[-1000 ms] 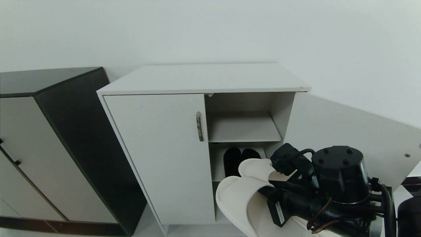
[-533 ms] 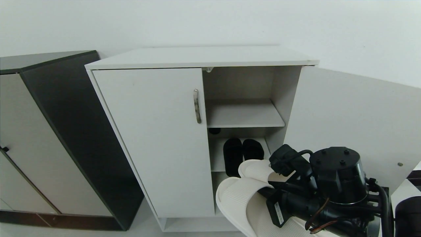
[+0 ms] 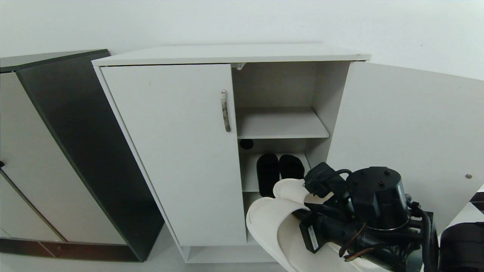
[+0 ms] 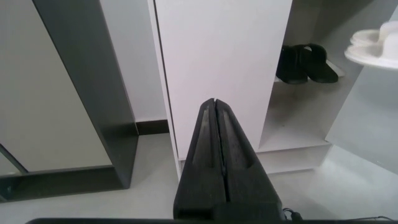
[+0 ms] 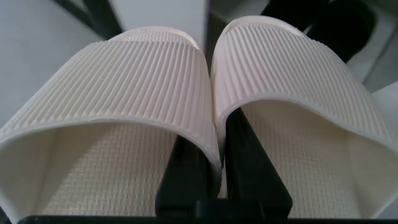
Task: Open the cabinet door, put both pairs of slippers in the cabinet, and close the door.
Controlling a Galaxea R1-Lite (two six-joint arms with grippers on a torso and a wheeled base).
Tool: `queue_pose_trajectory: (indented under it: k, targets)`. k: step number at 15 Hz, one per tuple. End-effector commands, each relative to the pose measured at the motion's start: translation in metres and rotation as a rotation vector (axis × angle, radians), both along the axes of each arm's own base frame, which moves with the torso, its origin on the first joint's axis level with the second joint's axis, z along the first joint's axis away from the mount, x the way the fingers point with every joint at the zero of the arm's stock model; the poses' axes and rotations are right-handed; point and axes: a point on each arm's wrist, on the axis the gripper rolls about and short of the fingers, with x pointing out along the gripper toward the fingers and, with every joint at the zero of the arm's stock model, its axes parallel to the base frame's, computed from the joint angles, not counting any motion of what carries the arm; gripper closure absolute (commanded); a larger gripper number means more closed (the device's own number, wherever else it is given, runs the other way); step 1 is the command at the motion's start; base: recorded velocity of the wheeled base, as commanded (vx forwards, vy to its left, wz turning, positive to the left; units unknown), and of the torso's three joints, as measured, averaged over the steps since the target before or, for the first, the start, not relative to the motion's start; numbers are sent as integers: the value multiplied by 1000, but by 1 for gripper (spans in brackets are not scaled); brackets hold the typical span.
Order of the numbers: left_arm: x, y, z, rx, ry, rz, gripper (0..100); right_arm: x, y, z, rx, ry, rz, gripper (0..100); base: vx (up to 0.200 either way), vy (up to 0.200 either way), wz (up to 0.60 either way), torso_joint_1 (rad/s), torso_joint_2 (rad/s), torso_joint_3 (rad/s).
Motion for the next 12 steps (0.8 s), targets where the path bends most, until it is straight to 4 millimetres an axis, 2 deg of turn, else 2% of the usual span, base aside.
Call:
queue_pose_trajectory:
  k: [1,4,6,7,9,12]
  targets:
    - [0,0,0,0,0,0,100,14,15,-2,-26,-32,-115,100,0,0,0,0,0,0]
    - [0,0,0,0,0,0,100,23,51,-1,-40,-6,-282,100,0,0,0,0,0,0]
    - [0,0,0,0,0,0,100,16,79,15,21,23,-355,100,0,0,0,0,0,0]
    - [0,0,0,0,0,0,100,12,86,26,49,31,-376,100,0,0,0,0,0,0]
    - [0,0,0,2,0,0,100,17,92,43,84,-37,-482,100,0,0,0,0,0,0]
    - [0,0,0,2,0,0,100,31,88,53,101,-88,-561,100,0,0,0,0,0,0]
